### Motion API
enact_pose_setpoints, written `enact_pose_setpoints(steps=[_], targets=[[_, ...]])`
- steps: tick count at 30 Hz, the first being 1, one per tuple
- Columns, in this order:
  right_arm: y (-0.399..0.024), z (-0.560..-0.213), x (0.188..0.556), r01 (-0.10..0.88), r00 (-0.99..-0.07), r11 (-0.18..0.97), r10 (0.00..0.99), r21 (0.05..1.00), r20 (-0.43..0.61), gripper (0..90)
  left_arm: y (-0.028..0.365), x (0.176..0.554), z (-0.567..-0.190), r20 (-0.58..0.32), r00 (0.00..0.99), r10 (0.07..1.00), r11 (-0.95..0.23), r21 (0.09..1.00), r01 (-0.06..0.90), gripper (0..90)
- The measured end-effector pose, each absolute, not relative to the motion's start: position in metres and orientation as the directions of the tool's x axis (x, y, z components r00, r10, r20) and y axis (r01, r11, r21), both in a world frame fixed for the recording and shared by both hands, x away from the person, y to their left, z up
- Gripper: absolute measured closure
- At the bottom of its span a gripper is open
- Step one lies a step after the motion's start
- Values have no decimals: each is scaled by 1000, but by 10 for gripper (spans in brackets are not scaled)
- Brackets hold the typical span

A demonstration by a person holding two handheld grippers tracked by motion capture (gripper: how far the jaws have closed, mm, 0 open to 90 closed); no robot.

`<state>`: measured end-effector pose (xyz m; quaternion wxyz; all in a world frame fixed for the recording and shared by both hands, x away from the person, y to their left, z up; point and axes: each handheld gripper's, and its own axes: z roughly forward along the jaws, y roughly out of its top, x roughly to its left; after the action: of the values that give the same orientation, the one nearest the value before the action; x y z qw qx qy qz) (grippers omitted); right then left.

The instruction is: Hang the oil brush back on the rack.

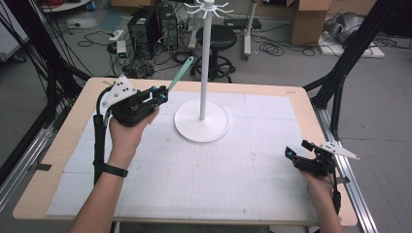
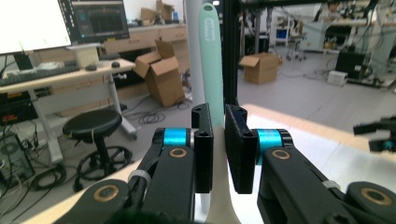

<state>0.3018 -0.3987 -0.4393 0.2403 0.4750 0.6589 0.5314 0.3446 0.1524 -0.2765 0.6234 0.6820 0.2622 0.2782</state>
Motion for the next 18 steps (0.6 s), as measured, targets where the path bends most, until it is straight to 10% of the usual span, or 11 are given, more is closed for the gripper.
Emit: enact_pose_setpoints(steps=[18], targets=[[-399,-440,302,373,-432,-18,881,928,190,122,148,349,-233,87,707,702,-37,996,-85,821]])
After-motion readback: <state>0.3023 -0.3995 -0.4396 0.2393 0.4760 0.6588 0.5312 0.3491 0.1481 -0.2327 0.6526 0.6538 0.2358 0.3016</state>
